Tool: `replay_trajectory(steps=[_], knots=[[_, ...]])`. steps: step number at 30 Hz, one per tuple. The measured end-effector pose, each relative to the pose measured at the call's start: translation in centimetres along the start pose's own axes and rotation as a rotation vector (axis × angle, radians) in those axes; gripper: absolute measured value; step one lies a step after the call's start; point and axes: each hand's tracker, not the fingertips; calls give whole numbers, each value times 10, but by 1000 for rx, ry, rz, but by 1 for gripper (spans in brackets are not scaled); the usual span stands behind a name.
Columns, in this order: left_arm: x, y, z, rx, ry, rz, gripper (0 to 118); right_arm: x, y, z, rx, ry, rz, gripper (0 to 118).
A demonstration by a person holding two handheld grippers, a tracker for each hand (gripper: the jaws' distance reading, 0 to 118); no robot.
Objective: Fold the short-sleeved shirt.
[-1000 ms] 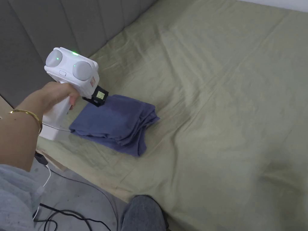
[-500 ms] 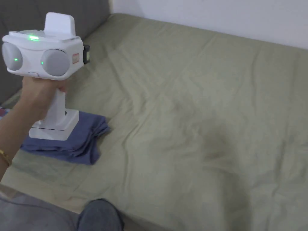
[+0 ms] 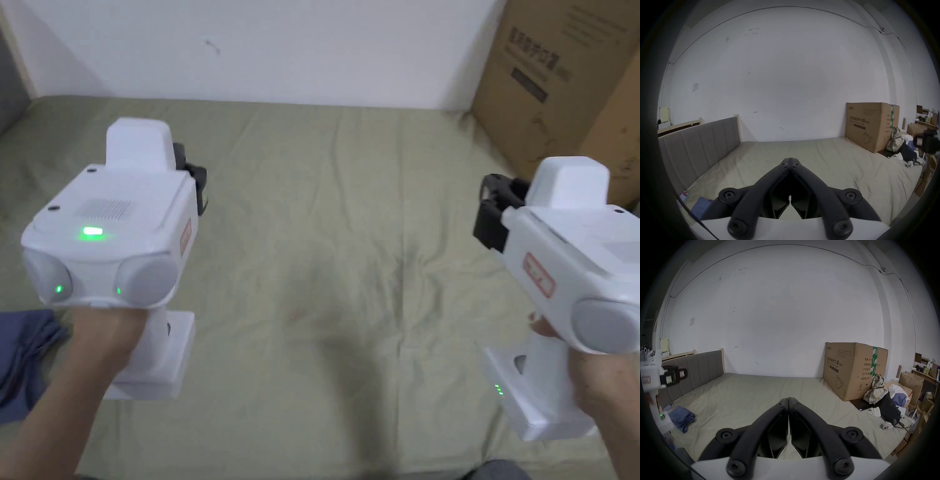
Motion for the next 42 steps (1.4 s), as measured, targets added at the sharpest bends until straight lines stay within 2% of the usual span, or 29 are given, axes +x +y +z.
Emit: replay_trajectory(steps=[12, 20, 21, 23, 24, 25, 26, 28, 30, 31, 32, 33, 37, 42], knots=[[9, -57, 30, -73, -12, 17, 0, -12, -46, 6, -79, 13, -29, 0], [5, -63, 35, -97, -6, 17, 0, -16, -60, 6, -109, 24, -44, 0], [4, -62, 35, -94, -6, 15, 2, -16, -60, 7, -104, 23, -38, 0], [4, -60, 36, -88, -1, 15, 27, -16, -59, 8, -92, 17, -36, 3], [3, -59, 37, -82, -1, 20, 49, -16, -58, 9, -89, 16, -45, 13], [1, -58, 36, -82, -2, 26, 82, -14, -57, 8, -88, 15, -52, 30], [0, -57, 36, -86, -4, 37, 104, -13, -56, 8, -84, 13, -58, 52], [-1, -57, 36, -92, -10, 52, 116, -11, -54, 10, -82, 19, -68, 69], [1, -54, 42, -70, -23, 61, 118, -11, -54, 11, -79, 23, -70, 97], [3, -53, 42, -75, -6, 40, 118, -13, -53, 13, -71, 7, -69, 108], [4, -52, 43, -75, -7, 29, 118, -13, -53, 13, -69, -7, -68, 114], [1, -55, 42, -72, -9, 25, 118, -12, -53, 13, -71, -7, -69, 118], [1, -54, 42, -72, -6, 30, 118, -11, -54, 16, -72, 1, -89, 118], [-1, -55, 38, -67, -9, 33, 118, -13, -56, 18, -76, 2, -71, 118]])
